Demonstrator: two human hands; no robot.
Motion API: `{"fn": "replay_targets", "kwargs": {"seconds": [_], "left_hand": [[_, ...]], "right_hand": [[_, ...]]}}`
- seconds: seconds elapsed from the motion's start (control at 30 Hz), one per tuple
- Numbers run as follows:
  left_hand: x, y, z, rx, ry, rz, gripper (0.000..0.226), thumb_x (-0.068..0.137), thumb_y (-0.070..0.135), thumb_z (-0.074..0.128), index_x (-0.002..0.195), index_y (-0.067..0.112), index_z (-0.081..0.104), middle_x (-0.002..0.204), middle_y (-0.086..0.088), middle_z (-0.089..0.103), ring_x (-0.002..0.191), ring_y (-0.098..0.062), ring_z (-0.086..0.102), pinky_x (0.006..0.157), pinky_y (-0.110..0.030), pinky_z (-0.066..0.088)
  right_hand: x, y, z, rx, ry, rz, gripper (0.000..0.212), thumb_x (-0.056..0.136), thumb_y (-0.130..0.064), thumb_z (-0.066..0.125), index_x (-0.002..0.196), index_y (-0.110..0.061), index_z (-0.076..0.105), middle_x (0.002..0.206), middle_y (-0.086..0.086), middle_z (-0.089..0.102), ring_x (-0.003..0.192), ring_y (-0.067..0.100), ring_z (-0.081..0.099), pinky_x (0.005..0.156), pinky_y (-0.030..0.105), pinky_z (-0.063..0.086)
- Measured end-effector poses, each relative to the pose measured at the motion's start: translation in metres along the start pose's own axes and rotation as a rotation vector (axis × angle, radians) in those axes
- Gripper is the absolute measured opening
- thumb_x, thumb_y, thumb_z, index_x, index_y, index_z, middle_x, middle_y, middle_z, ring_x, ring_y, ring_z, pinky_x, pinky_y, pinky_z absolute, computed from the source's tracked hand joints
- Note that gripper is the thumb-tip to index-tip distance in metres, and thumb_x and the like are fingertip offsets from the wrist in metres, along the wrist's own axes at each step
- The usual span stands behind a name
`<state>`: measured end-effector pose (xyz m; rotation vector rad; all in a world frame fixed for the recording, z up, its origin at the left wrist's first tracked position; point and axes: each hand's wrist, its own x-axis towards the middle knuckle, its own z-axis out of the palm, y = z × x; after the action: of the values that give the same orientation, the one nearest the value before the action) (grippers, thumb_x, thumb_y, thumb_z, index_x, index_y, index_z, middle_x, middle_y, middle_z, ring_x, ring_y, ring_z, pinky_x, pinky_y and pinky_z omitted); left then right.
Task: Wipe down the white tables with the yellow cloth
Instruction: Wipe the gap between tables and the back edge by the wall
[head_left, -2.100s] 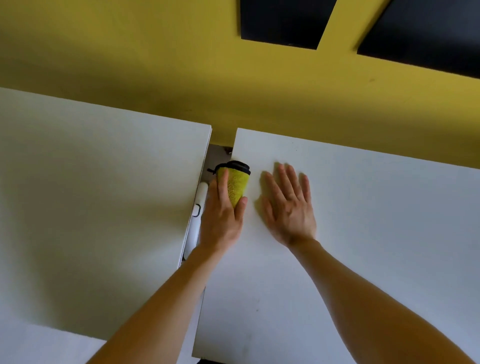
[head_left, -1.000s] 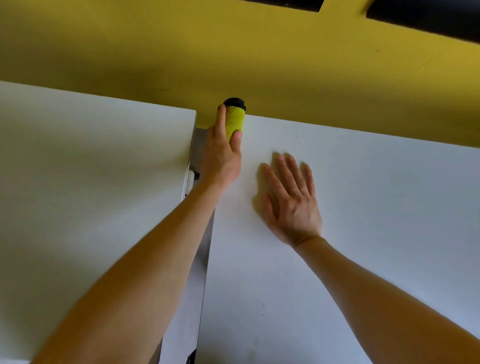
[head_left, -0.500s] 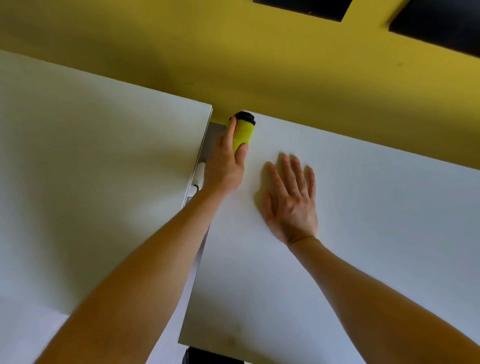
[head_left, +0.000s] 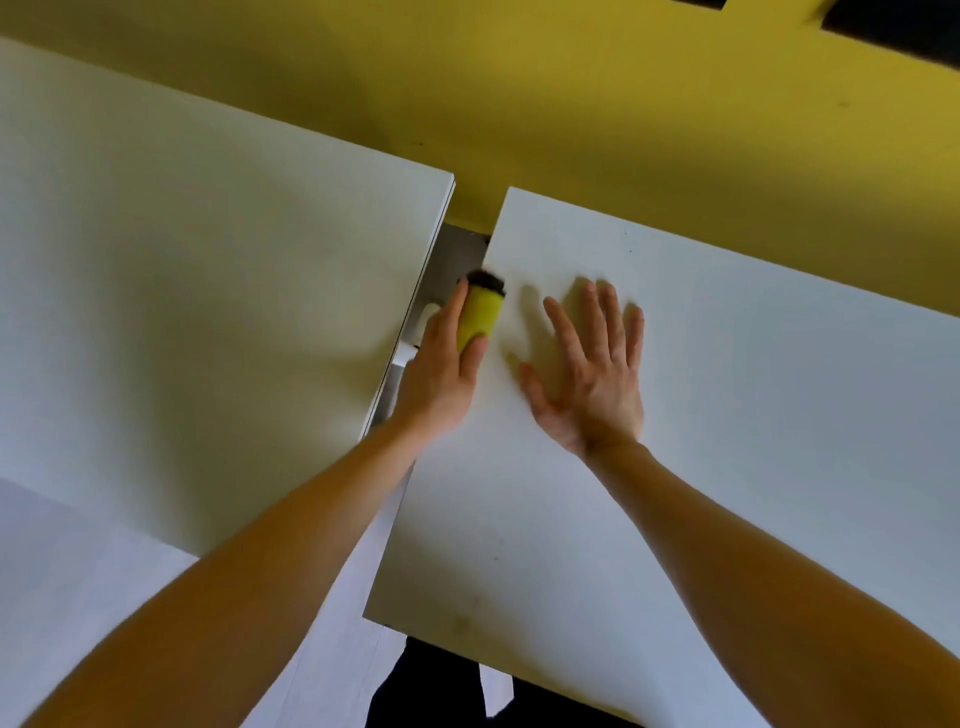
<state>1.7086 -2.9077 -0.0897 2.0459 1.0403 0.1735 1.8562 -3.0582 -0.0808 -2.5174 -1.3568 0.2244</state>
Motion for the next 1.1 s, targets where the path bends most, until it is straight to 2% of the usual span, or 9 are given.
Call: {"fn": "replay_targets", "kwargs": {"seconds": [0.1, 0.2, 0.37, 0.5, 0.6, 0.73, 0.83, 0.93, 1.1], "left_hand": [[0.056, 0.015, 0.008, -0.003, 0.014, -0.008, 0.074, 0.104, 0.061, 0.034, 0.171, 0.031, 0.024, 0.163, -0.005, 0.048, 0.138, -0.036, 0.055, 0.105, -0.061, 0.051], [0.01, -0.003, 0.008, -0.014, 0.012, 0.017, 0.07, 0.108, 0.059, 0.034, 0.172, 0.033, 0.021, 0.167, -0.003, 0.044, 0.14, -0.035, 0.055, 0.105, -0.059, 0.053], [-0.173, -0.043, -0.017, -0.01, -0.05, -0.058, 0.062, 0.112, 0.052, 0.038, 0.17, 0.039, 0.021, 0.166, 0.001, 0.046, 0.128, -0.029, 0.065, 0.083, -0.021, 0.048], [-0.144, -0.047, -0.017, 0.009, -0.036, -0.044, 0.065, 0.113, 0.051, 0.041, 0.172, 0.038, 0.017, 0.164, 0.001, 0.046, 0.123, -0.032, 0.065, 0.09, -0.044, 0.056], [-0.062, -0.015, -0.005, -0.048, -0.006, 0.003, 0.065, 0.115, 0.042, 0.045, 0.173, 0.029, 0.02, 0.167, -0.006, 0.044, 0.138, -0.038, 0.057, 0.106, -0.055, 0.051], [-0.066, -0.021, 0.002, -0.027, 0.053, 0.02, 0.063, 0.114, 0.042, 0.046, 0.172, 0.028, 0.025, 0.166, -0.005, 0.045, 0.141, -0.035, 0.054, 0.108, -0.054, 0.05], [-0.172, -0.057, -0.011, -0.068, 0.015, -0.01, 0.062, 0.115, 0.042, 0.045, 0.172, 0.034, 0.023, 0.166, 0.003, 0.044, 0.138, -0.017, 0.051, 0.104, -0.038, 0.049], [-0.265, -0.075, -0.034, -0.119, -0.078, -0.064, 0.064, 0.111, 0.047, 0.042, 0.171, 0.039, 0.019, 0.168, 0.011, 0.04, 0.134, -0.007, 0.053, 0.102, -0.036, 0.052], [-0.164, -0.057, -0.021, -0.015, -0.077, -0.073, 0.066, 0.115, 0.047, 0.044, 0.173, 0.036, 0.014, 0.167, -0.001, 0.045, 0.133, -0.033, 0.06, 0.096, -0.04, 0.047]], "right_hand": [[0.0, 0.001, -0.001, -0.018, 0.001, -0.011, 0.078, 0.098, -0.067, 0.054, 0.166, -0.03, 0.042, 0.178, 0.021, 0.019, 0.168, 0.039, 0.004, 0.132, 0.067, 0.007], [0.002, 0.001, 0.001, -0.043, 0.002, -0.017, 0.075, 0.099, -0.068, 0.054, 0.164, -0.032, 0.044, 0.177, 0.021, 0.023, 0.168, 0.039, 0.008, 0.132, 0.066, 0.007], [-0.01, -0.016, -0.003, -0.176, -0.01, -0.036, 0.065, 0.112, -0.053, 0.039, 0.168, -0.021, 0.035, 0.177, 0.022, 0.021, 0.168, 0.039, 0.007, 0.128, 0.074, 0.007], [-0.084, -0.061, 0.002, -0.114, -0.046, -0.033, 0.062, 0.116, -0.044, 0.032, 0.172, -0.019, 0.026, 0.182, 0.01, 0.01, 0.169, 0.031, -0.002, 0.131, 0.07, 0.002], [-0.127, -0.058, 0.012, -0.086, -0.079, -0.078, 0.064, 0.116, -0.047, 0.034, 0.173, -0.021, 0.022, 0.183, 0.008, 0.007, 0.169, 0.028, -0.005, 0.132, 0.067, 0.004], [-0.124, -0.054, 0.018, -0.106, -0.043, -0.071, 0.066, 0.114, -0.051, 0.04, 0.172, -0.023, 0.027, 0.182, 0.005, 0.011, 0.169, 0.025, -0.002, 0.134, 0.063, 0.003], [-0.127, -0.055, 0.019, -0.088, -0.021, -0.068, 0.067, 0.113, -0.052, 0.039, 0.173, -0.023, 0.026, 0.182, 0.005, 0.012, 0.169, 0.025, -0.001, 0.134, 0.062, 0.004], [-0.127, -0.056, 0.018, -0.091, -0.003, -0.068, 0.066, 0.114, -0.051, 0.038, 0.173, -0.023, 0.025, 0.182, 0.005, 0.012, 0.169, 0.026, 0.0, 0.134, 0.062, 0.005], [-0.127, -0.059, 0.018, -0.101, 0.004, -0.07, 0.066, 0.114, -0.05, 0.037, 0.172, -0.022, 0.026, 0.182, 0.007, 0.014, 0.169, 0.027, 0.002, 0.134, 0.062, 0.005]]}}
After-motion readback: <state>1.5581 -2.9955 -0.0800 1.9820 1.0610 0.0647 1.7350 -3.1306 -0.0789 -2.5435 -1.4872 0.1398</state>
